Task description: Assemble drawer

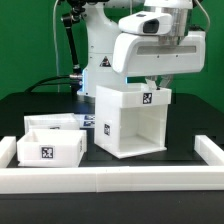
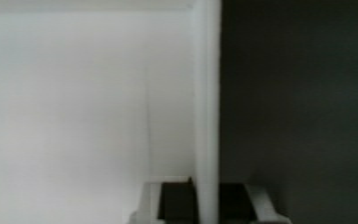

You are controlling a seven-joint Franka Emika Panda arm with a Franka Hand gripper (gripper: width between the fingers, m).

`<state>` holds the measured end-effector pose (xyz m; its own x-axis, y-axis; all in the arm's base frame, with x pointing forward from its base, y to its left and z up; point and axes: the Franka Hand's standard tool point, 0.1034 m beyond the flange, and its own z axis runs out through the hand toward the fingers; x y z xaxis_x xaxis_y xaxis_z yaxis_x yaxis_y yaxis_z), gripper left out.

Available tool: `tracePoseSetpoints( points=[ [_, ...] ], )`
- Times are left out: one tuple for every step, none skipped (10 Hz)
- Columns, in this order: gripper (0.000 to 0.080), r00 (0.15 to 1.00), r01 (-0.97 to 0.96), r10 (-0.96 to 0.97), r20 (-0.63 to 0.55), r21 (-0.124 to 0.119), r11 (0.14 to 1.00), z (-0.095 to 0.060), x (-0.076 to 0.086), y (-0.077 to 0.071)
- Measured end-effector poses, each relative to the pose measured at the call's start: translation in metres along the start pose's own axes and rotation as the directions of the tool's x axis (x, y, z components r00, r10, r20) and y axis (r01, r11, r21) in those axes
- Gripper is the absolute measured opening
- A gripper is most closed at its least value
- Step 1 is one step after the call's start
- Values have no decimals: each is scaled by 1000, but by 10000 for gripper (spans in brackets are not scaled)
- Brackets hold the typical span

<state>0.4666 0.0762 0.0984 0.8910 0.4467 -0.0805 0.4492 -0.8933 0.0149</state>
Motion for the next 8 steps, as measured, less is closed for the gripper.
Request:
tracePoseSetpoints(
  points=[
    [39,1000,1,-1,0,0,1000,0,0,0],
    [39,1000,1,-1,0,0,1000,0,0,0],
    [39,1000,1,-1,0,0,1000,0,0,0],
    [39,1000,0,0,0,0,1000,0,0,0],
    [39,998,-70,70,5,8,998,0,1,0],
    [39,993,-115,114,21,34,993,-2,9,4],
    [39,992,-126,125,33,41,991,-4,22,11],
    [39,989,-141,140,39,49,989,-8,34,18]
  ],
)
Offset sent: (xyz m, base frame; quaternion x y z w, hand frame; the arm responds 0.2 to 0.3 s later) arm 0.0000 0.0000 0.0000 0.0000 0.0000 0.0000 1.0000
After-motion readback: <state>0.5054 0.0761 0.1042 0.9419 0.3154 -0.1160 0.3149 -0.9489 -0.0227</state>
